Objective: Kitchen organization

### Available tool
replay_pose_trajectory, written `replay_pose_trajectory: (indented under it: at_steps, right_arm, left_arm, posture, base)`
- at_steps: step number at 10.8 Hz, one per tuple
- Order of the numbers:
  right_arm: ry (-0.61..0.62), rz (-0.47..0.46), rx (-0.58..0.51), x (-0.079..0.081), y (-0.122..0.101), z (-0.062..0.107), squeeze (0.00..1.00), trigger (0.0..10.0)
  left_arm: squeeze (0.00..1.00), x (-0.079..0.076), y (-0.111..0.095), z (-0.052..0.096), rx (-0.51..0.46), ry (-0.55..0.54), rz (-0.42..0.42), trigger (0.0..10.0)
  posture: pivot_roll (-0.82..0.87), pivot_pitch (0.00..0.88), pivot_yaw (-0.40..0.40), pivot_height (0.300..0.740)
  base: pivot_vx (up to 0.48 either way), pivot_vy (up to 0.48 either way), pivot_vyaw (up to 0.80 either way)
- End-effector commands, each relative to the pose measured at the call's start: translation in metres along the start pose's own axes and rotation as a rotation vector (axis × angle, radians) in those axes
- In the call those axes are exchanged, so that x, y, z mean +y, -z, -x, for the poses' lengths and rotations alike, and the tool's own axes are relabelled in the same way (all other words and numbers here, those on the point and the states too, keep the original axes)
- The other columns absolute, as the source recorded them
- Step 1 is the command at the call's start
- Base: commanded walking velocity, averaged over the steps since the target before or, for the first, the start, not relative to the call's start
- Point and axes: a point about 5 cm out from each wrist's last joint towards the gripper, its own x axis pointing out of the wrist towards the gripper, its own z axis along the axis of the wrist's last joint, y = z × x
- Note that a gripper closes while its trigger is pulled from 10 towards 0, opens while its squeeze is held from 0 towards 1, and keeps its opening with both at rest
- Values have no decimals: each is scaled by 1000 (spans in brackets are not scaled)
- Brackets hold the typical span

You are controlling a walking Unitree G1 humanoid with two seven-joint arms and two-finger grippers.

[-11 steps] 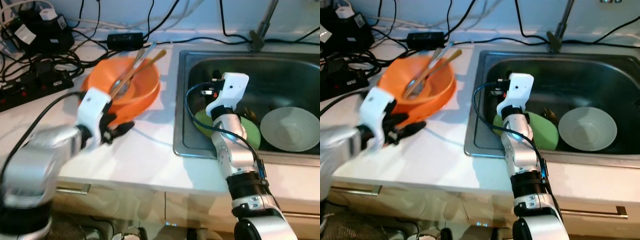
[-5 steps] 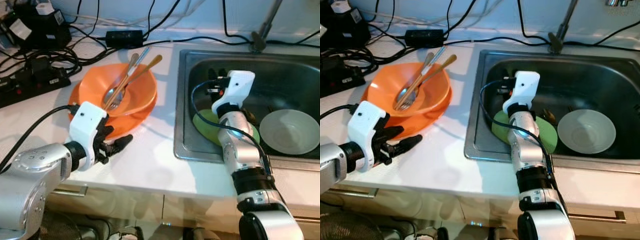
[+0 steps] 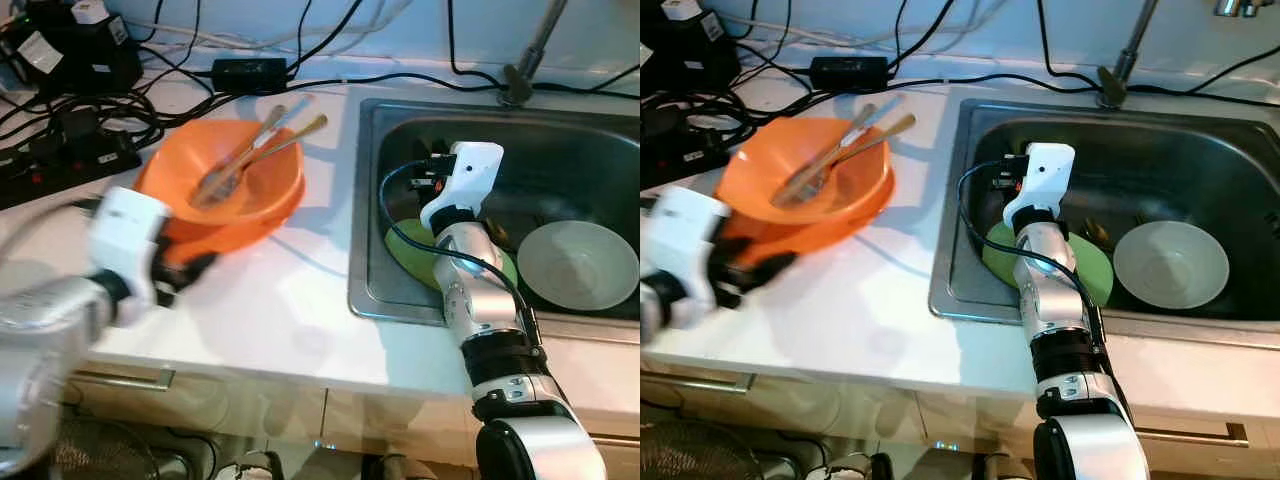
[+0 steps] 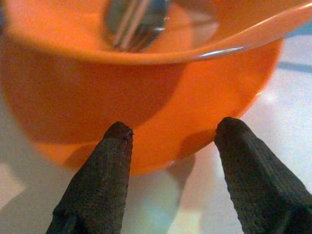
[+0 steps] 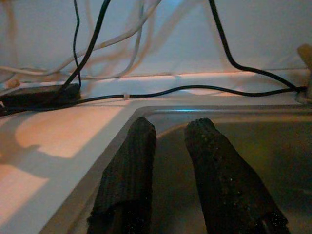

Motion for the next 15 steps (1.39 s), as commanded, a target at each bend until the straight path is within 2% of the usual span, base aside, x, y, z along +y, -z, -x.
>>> replay_pose_trajectory:
  at_steps: [1, 3, 5, 6, 7, 8, 9, 10, 12, 13, 14, 15]
  right_arm:
    - [-2, -19, 7, 1, 5, 2, 0, 10000]
    - [-4, -22, 7, 2, 5, 1, 0, 10000]
    - [-9, -26, 5, 4, 5, 1, 0, 10000]
    - [-9, -25, 5, 3, 5, 0, 0, 10000]
    - [-5, -24, 5, 2, 5, 0, 0, 10000]
    - [-3, -24, 5, 1, 5, 0, 0, 10000]
    - [-3, -25, 5, 2, 6, 0, 0, 10000]
    - [-3, -26, 4, 3, 6, 0, 0, 10000]
    - [-4, -27, 2, 3, 6, 1, 0, 10000]
    - [-3, -28, -1, 4, 6, 1, 0, 10000]
    - [-3, -28, -3, 4, 6, 1, 0, 10000]
    - [-2, -28, -8, 4, 5, 1, 0, 10000]
  left_arm:
    - [0, 11, -4, 4, -11, -56, -5, 10000]
    - [0, 21, -9, 9, -18, -80, -14, 10000]
    - [0, 11, -8, 8, -17, -19, -28, 10000]
    - [0, 25, -13, 14, -18, -87, -54, 10000]
    - [0, 40, -13, 19, 17, -193, -127, 10000]
    - [0, 57, -11, 24, 73, -320, -233, 10000]
    - [0, 80, -14, 29, 94, -532, -386, 10000]
    - [0, 82, -16, 29, 81, -563, -411, 10000]
    - [0, 79, -44, 23, -116, -648, -454, 10000]
    - [0, 63, -65, 12, -307, -620, -461, 10000]
    - [0, 54, -74, 7, -390, -602, -444, 10000]
    - [0, 38, -89, -5, -525, -552, -407, 10000]
  posture:
    - [216, 112, 5, 740]
    - [220, 110, 5, 740]
    - [217, 107, 4, 740]
    - [221, 107, 5, 740]
    - [223, 108, 6, 740]
    - [223, 105, 9, 740]
    - [217, 99, 8, 740]
    - [217, 99, 8, 740]
    - [205, 86, 12, 740]
    - [188, 74, 14, 740]
    - [188, 74, 14, 740]
    - [171, 62, 17, 740]
  base:
    - [0, 0, 0]
    - [0, 0, 0]
    - [0, 0, 0]
    - [0, 0, 0]
    - [0, 0, 0]
    - [0, 0, 0]
    - [0, 0, 0]
    - [0, 0, 0]
    - [0, 0, 0]
    - [0, 0, 0]
    - [0, 0, 0]
    - [0, 0, 0]
